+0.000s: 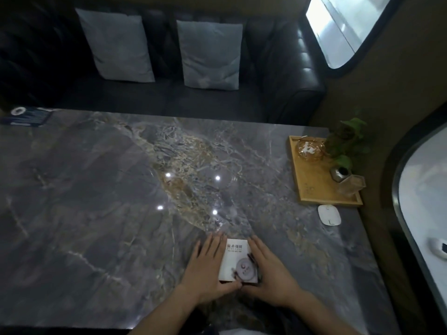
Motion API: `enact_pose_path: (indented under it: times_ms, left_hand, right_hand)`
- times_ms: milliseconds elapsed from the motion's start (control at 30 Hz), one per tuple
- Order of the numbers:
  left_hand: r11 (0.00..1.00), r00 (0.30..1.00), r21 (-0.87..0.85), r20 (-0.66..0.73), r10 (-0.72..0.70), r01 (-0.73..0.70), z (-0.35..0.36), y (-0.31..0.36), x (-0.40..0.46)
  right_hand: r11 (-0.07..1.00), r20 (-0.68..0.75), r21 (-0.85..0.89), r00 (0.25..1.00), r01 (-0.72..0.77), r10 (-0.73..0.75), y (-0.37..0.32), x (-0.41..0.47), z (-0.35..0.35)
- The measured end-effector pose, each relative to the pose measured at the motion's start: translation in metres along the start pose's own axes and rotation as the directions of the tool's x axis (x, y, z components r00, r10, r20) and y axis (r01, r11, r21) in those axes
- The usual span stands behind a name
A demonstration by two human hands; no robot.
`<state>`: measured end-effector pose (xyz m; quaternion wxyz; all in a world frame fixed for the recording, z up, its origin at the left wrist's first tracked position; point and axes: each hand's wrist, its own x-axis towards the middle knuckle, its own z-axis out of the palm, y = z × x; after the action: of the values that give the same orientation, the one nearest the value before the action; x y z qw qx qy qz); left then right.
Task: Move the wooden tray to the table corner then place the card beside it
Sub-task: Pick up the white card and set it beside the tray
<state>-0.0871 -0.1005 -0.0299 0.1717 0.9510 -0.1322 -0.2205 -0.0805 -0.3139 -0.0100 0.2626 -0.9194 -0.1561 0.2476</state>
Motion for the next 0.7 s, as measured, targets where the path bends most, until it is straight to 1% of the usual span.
enact_pose_path:
  times_ms: [67,167,333,567,700]
  left_hand:
    - [1.000,1.000,0.005,0.026,0.009,-0.009,0.001,-0.005,0.001]
    - [1.000,1.000,0.001,0.014,0.021,-0.021,0.004,-0.013,0.004]
    - [0.995,0.999,-0.091,-0.011,0.042,-0.043,0.002,-0.024,0.005]
    - [0.979,0.999,-0.202,-0.050,0.019,-0.029,-0.002,-0.020,0.004]
    - [0.958,0.998,-0.287,-0.055,0.006,-0.021,-0.006,-0.018,0.003]
  right_hand:
    - [1.000,-0.003,-0.015,1.000,-0.020,0.020,-0.002,0.001,0.002]
    - [0.999,-0.023,-0.016,0.998,-0.052,0.051,-0.007,0.005,0.001]
    - [0.993,-0.019,-0.070,0.995,-0.096,0.095,-0.007,0.009,0.005]
    - [0.990,-0.052,-0.052,0.991,-0.129,0.126,-0.011,0.009,0.006]
    - [0.993,-0.036,-0.035,0.993,-0.113,0.111,-0.015,0.008,0.006]
